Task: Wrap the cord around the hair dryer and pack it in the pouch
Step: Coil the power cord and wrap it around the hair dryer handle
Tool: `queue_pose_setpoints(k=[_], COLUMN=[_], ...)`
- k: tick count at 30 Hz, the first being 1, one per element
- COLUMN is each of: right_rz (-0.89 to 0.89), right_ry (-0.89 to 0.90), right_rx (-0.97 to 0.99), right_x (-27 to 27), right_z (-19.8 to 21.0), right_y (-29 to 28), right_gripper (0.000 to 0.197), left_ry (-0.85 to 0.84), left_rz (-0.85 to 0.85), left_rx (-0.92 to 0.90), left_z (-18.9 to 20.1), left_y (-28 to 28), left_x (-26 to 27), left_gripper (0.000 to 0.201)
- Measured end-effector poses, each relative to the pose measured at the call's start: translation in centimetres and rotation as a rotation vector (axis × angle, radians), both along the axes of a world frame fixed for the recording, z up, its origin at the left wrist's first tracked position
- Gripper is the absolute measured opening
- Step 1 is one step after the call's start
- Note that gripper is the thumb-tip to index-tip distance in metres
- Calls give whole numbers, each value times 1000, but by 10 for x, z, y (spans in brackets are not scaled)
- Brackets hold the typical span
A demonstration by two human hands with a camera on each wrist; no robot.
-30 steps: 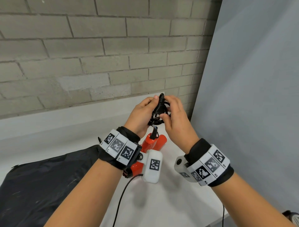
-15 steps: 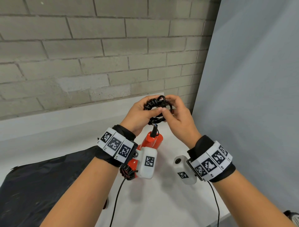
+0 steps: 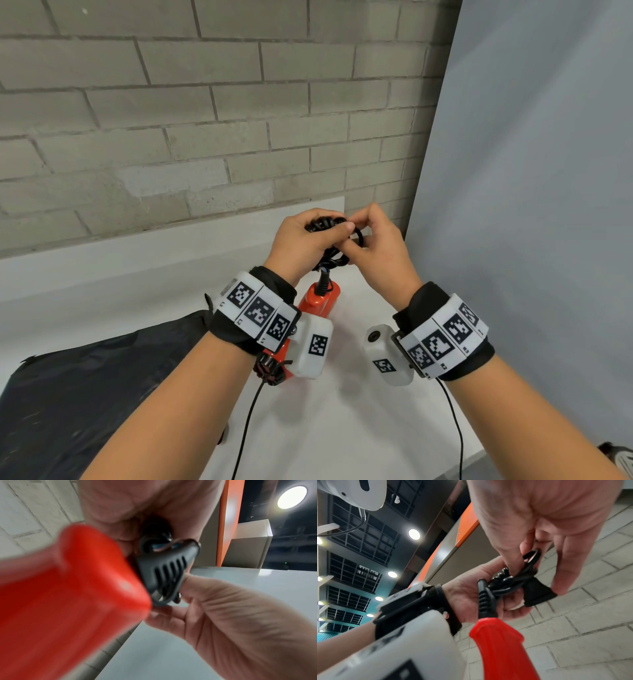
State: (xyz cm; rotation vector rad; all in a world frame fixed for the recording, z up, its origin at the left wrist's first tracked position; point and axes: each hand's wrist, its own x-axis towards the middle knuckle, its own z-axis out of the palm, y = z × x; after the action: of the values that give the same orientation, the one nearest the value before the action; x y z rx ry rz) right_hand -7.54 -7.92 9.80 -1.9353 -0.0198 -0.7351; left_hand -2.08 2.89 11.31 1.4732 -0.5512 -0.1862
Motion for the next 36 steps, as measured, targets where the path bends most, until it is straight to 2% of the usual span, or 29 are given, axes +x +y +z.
queue_pose_setpoints(k=[3, 5, 7, 10, 12, 16, 19, 21, 27, 32, 36], right_rz=[-24, 4, 117, 380, 463, 484, 485, 454, 394, 238, 241], right_ry=[46, 112, 241, 504, 568, 536, 516, 491, 407, 339, 386], right_rx=[43, 122, 188, 59, 4, 89, 55, 42, 97, 110, -72], right_x=[-1, -2, -5, -8, -9, -2, 4, 7, 10, 13, 13], right_z=[-6, -16, -25, -38, -43, -54, -62, -66, -74, -88, -95], right_y=[0, -1, -2, 1, 6, 13, 20, 19, 7, -2, -2], right_gripper=[28, 38, 48, 54, 64, 58, 35, 27, 32, 33, 34], left_ry=[32, 52, 80, 104, 109, 143, 126, 73, 13, 126, 222], left_rz=[19, 28, 34, 43, 46, 25, -23, -25, 7, 47, 48], left_rx=[2, -19, -46, -75, -84, -129, -101, -60, 15, 50, 110], left_z=[0, 1, 2, 0, 0, 1, 3, 4, 8, -7, -24], left_y=[0, 1, 2, 5, 5, 6, 8, 9, 20, 29, 39], left_x=[2, 4, 5, 6, 5, 2, -3, -5, 0, 4, 8], left_gripper=[16, 13, 14, 14, 12, 11, 10, 9, 14, 5, 11])
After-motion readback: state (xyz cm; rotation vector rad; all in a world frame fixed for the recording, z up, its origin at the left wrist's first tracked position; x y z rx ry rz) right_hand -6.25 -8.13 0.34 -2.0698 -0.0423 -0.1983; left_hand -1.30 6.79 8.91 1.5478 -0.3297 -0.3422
